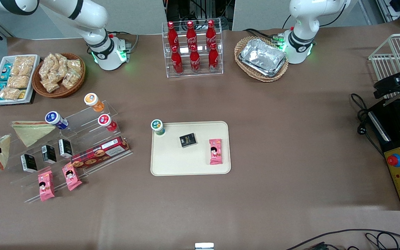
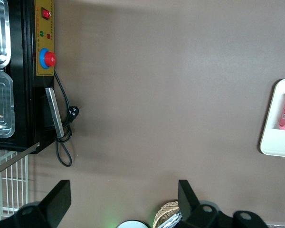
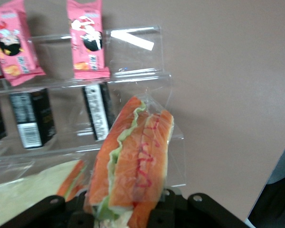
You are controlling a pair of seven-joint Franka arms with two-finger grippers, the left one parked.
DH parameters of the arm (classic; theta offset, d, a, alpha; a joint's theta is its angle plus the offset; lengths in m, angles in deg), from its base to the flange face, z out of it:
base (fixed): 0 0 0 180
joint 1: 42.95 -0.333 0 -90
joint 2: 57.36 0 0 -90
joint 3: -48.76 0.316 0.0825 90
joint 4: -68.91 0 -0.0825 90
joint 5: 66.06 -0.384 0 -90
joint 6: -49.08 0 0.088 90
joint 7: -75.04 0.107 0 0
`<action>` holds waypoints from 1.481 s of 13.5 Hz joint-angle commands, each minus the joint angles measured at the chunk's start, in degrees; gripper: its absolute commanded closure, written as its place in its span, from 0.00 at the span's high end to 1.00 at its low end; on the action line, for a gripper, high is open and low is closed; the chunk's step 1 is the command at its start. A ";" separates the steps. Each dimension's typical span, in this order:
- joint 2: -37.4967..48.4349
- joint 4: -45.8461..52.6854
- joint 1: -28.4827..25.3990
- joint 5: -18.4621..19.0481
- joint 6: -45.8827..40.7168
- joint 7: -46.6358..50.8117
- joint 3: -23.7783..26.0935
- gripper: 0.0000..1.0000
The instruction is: Place sandwich on tray
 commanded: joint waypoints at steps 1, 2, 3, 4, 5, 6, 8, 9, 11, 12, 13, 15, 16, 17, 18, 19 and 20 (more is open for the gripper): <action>1.63 5.63 -4.13 -0.98 -8.25 0.29 0.46 0.36; 2.25 6.69 -6.41 -0.98 -10.27 0.38 0.46 0.36; 2.95 7.05 -8.43 -1.41 -11.77 0.47 0.46 0.36; 3.74 7.14 -10.28 -2.29 -12.57 0.47 0.46 0.36; 4.71 7.14 -12.56 -3.60 -13.53 0.47 0.46 0.36; 5.15 7.14 -14.06 -5.36 -14.59 0.81 0.46 0.36; 5.07 7.14 -16.35 -8.96 -15.74 3.09 1.77 0.36; 4.98 7.05 -17.06 -9.67 -15.74 4.06 4.13 0.36; 4.28 7.14 -17.50 -9.85 -15.65 8.88 9.31 0.37; 3.23 7.05 -17.59 -9.94 -15.65 10.47 12.38 0.37; 1.74 7.05 -18.20 -9.86 -15.22 11.70 14.76 0.37; 0.06 7.05 -21.09 -9.86 -14.77 12.15 15.40 0.37; -0.55 7.05 -22.93 -9.86 -14.16 12.50 15.40 0.37; -1.51 7.05 -25.39 -9.42 -13.20 12.51 15.40 0.37; -1.96 7.05 -27.59 -9.15 -11.28 12.51 15.31 0.37; -2.83 7.05 -29.18 -9.15 -9.26 12.51 15.31 0.36; -4.06 7.14 -31.11 -9.07 -6.71 12.33 15.31 0.36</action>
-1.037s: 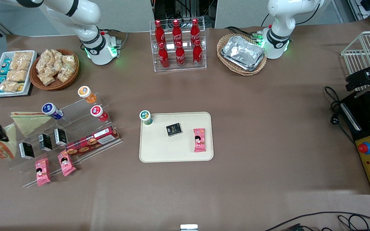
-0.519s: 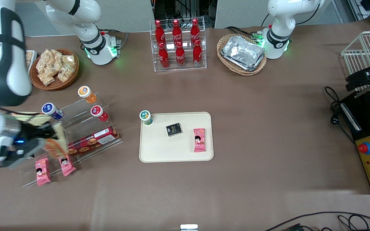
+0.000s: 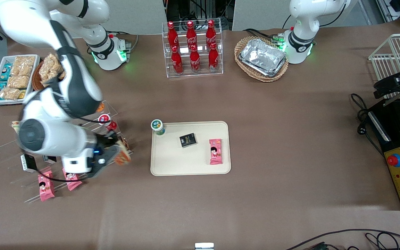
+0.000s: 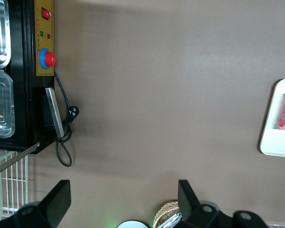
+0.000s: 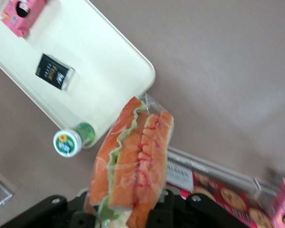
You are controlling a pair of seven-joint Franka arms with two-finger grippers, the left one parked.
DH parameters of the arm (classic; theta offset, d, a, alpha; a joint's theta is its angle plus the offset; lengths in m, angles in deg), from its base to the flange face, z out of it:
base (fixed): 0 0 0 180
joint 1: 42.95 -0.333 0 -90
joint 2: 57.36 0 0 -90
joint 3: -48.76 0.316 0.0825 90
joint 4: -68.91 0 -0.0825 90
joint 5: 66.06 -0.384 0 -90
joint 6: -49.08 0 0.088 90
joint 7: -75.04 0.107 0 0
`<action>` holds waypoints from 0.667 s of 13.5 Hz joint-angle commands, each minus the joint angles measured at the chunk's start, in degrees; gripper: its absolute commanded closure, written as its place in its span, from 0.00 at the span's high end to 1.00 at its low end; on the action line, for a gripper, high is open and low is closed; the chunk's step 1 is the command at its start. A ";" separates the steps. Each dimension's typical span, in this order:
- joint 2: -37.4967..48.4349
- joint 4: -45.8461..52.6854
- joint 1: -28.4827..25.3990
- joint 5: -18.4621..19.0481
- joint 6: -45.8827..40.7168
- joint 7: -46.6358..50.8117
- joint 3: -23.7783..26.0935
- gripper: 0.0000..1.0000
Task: Place sandwich on tray
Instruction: 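Carry the held sandwich with the right gripper over to the cream tray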
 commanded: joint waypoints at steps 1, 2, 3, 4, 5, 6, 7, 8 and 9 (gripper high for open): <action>-3.64 1.12 -5.55 -0.04 6.95 0.02 -0.08 0.36; -4.88 1.12 -8.44 0.65 8.97 0.02 -0.08 0.36; -6.37 1.12 -11.08 2.05 11.17 0.02 -0.17 0.36; -7.86 1.21 -13.02 4.07 13.63 -0.07 -0.17 0.36; -9.79 1.64 -13.99 5.13 16.00 -1.29 -0.17 0.36; -11.64 2.08 -14.09 5.05 18.20 -4.95 0.00 0.36; -12.79 2.43 -14.44 5.05 20.14 -8.04 0.01 0.36; -14.02 2.44 -15.14 5.05 21.81 -9.46 0.01 0.36; -15.07 2.35 -15.93 5.14 22.96 -10.52 -0.08 0.36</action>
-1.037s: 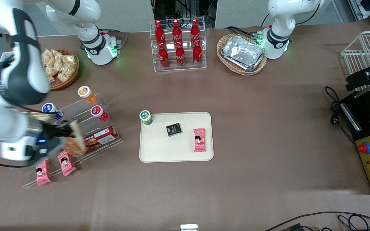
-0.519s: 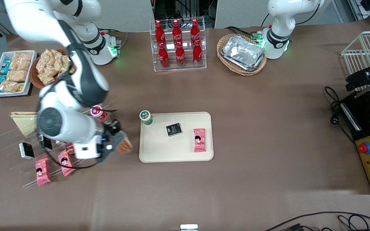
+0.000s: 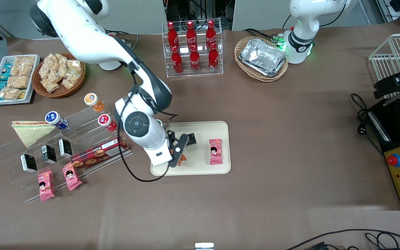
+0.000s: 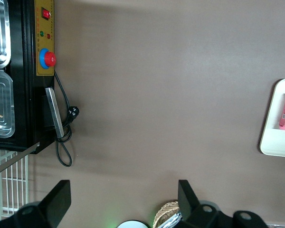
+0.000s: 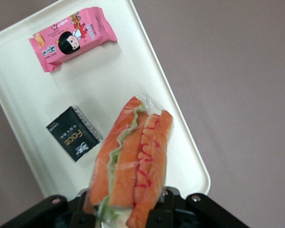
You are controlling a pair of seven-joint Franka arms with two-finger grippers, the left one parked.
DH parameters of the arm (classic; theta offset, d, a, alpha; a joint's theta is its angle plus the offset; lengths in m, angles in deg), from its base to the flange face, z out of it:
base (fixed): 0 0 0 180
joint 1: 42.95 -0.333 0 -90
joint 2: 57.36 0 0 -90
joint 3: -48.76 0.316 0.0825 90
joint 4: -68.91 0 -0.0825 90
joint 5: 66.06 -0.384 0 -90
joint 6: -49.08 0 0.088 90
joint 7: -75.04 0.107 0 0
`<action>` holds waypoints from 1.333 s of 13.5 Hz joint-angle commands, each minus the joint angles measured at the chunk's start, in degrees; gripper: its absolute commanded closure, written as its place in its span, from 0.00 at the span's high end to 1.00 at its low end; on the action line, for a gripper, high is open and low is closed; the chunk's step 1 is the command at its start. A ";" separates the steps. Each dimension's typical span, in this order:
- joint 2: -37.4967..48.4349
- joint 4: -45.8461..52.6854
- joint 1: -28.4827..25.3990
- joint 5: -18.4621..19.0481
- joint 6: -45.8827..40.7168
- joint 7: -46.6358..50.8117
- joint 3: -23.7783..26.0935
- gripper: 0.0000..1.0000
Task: Place sandwich on tray
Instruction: 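Lower the sandwich onto the tray beside the black box and open the right gripper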
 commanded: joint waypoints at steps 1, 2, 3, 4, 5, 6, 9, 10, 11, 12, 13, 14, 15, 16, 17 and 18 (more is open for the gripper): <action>-4.70 2.40 -1.39 0.85 3.47 -5.88 -0.19 0.36; -5.67 2.40 -1.57 1.38 3.91 -6.59 -0.28 0.36; -6.37 2.40 -1.57 2.34 4.26 -7.55 -0.28 0.36; -6.99 2.40 -1.57 3.30 4.79 -8.17 -0.28 0.37; -7.78 2.40 -1.57 3.58 5.75 -8.61 -0.28 0.37; -8.48 2.40 -1.66 3.75 6.63 -9.23 -0.37 0.37; -9.10 2.40 -2.36 6.12 7.69 -9.24 -0.37 0.62; -9.02 2.40 -2.45 6.04 8.04 -8.71 -0.28 0.76; -8.93 2.49 -2.45 6.13 7.96 -8.62 -0.37 0.79; -8.32 2.49 -2.19 5.95 7.26 -8.70 -0.63 1.00; -7.27 2.49 -1.84 5.60 6.56 -8.53 -0.63 1.00; -5.87 2.49 -1.58 4.99 5.25 -8.18 -0.72 1.00; -4.37 2.49 -0.44 2.64 3.41 -7.48 -0.81 1.00; -2.53 2.40 1.92 -0.69 2.08 -7.13 -0.63 1.00; -0.34 2.31 3.68 -4.64 0.94 -6.43 -0.72 1.00; 1.86 2.31 6.22 -7.38 -1.86 -4.85 -0.72 1.00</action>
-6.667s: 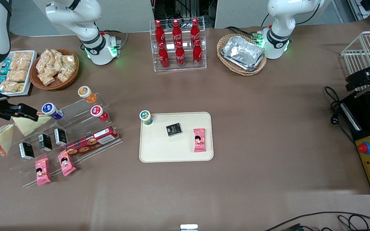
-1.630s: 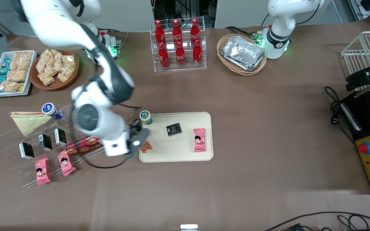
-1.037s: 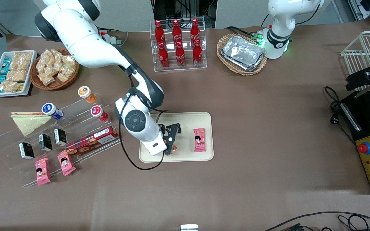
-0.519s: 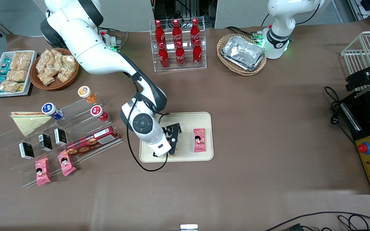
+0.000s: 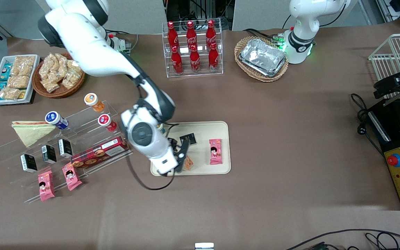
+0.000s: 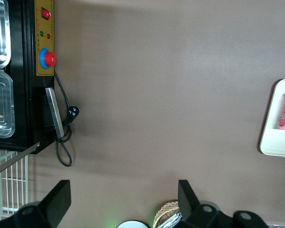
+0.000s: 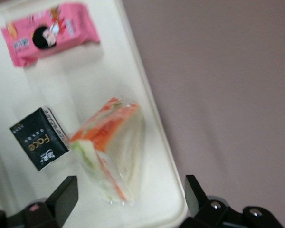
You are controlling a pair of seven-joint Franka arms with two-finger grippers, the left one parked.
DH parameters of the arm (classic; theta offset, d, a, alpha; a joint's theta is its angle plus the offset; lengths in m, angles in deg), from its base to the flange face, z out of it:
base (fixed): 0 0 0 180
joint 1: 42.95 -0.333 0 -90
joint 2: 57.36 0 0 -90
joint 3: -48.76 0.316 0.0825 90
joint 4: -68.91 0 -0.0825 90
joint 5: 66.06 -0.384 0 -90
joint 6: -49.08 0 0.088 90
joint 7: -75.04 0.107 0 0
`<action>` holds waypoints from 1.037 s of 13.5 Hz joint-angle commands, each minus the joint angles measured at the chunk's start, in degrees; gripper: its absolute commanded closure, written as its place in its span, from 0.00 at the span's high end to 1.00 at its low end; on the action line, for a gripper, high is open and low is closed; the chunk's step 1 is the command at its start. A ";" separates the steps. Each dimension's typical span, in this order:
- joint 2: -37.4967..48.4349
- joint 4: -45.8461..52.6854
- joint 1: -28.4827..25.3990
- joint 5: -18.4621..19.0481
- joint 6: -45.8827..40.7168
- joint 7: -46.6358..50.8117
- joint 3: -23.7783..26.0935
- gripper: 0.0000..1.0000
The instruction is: Place sandwich on tray
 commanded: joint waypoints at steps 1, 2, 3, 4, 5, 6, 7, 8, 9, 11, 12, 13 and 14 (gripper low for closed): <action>7.71 -0.48 8.06 -8.30 -9.82 5.12 0.32 1.00; 9.38 -0.39 11.04 -8.75 -13.51 7.85 0.32 1.00; 11.83 -0.39 13.07 -8.66 -15.98 10.31 0.32 1.00; 14.29 -0.39 14.66 -8.58 -18.53 12.08 0.23 1.00; 16.32 -0.39 16.24 -8.23 -20.99 13.57 0.06 1.00; 18.42 -0.39 17.21 -8.05 -23.02 15.33 -1.60 1.00; 20.80 -0.39 17.22 -8.05 -24.52 16.91 -4.05 1.00; 22.91 -0.39 17.22 -7.96 -26.01 17.62 -6.08 1.00; 24.58 -0.39 17.05 -6.74 -26.38 19.02 -7.66 1.00; 27.13 -0.39 17.22 -1.91 -26.99 26.73 -8.21 1.00; 27.67 -0.39 17.31 -1.46 -28.30 29.56 -8.47 1.00; 27.76 -0.39 17.22 -0.76 -29.10 31.58 -9.08 1.00; 27.85 -0.39 17.22 -0.23 -29.63 32.91 -9.26 1.00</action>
